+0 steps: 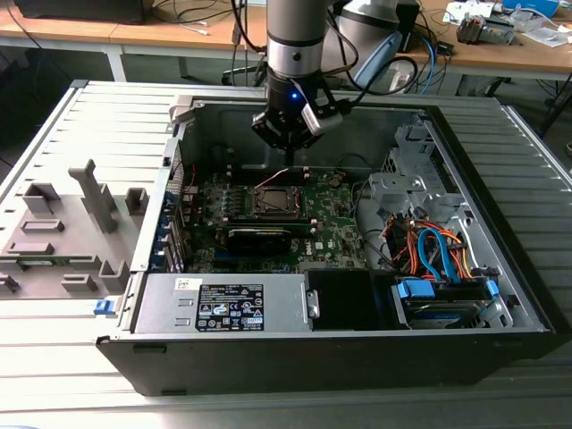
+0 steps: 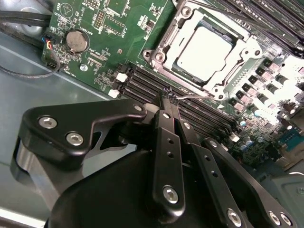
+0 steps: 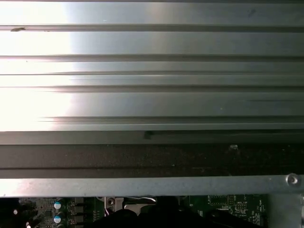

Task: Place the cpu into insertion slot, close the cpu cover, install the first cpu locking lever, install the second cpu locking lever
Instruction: 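Install the first cpu locking lever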

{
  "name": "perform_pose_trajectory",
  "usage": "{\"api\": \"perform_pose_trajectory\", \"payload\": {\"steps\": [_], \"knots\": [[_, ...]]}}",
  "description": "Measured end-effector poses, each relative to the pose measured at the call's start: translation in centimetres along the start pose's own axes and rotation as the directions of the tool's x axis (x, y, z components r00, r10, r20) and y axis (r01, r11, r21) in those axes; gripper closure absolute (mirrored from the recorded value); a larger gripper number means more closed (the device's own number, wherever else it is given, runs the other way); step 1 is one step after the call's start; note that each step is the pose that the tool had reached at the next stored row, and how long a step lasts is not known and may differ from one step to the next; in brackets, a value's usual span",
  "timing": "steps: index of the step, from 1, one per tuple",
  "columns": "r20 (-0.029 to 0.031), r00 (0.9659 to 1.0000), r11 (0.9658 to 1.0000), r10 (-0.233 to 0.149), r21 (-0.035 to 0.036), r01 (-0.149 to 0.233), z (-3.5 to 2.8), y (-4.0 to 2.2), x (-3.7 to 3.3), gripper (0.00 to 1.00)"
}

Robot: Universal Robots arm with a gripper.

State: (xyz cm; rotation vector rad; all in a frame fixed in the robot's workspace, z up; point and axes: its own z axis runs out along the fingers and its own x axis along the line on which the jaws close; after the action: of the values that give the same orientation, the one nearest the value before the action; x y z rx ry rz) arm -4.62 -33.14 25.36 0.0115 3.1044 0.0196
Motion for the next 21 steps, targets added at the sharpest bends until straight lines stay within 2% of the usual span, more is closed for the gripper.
{"api": "perform_pose_trajectory", "payload": {"steps": [9,21], "knots": [[0.0000,1.0000,1.0000,0.000,0.0001,0.000,0.08,-0.01,0.37,0.89],[-0.0001,1.0000,1.0000,0.000,0.0001,0.000,0.30,-0.01,0.46,0.89]]}}
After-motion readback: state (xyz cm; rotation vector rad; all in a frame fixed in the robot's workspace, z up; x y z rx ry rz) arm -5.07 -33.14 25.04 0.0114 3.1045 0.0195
